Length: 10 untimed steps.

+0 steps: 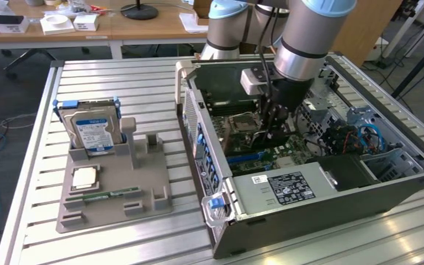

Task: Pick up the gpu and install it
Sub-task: 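Insert the gpu into the slot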

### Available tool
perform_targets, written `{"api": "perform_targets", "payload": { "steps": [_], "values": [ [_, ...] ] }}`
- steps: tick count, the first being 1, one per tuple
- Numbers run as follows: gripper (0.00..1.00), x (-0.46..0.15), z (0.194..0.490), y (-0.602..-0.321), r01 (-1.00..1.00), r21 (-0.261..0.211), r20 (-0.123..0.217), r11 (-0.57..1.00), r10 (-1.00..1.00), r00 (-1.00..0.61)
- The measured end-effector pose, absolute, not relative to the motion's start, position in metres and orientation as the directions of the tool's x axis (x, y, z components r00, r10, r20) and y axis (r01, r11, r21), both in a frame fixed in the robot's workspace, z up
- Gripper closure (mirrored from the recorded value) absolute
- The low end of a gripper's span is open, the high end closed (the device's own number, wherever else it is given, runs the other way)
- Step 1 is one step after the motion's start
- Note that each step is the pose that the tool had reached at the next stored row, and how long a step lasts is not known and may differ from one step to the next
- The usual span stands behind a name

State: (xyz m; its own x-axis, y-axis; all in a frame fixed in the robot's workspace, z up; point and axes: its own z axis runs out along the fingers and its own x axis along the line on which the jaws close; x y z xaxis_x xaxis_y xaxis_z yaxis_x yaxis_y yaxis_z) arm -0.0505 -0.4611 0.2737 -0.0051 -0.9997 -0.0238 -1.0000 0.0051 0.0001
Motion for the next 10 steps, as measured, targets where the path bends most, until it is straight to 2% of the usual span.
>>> {"api": "perform_targets", "payload": {
  "steps": [10],
  "values": [
    [0.74,-0.0547,0.2734,-0.4612,-1.000,0.000,-0.024,0.005,-1.000,-0.005]
  ]
}}
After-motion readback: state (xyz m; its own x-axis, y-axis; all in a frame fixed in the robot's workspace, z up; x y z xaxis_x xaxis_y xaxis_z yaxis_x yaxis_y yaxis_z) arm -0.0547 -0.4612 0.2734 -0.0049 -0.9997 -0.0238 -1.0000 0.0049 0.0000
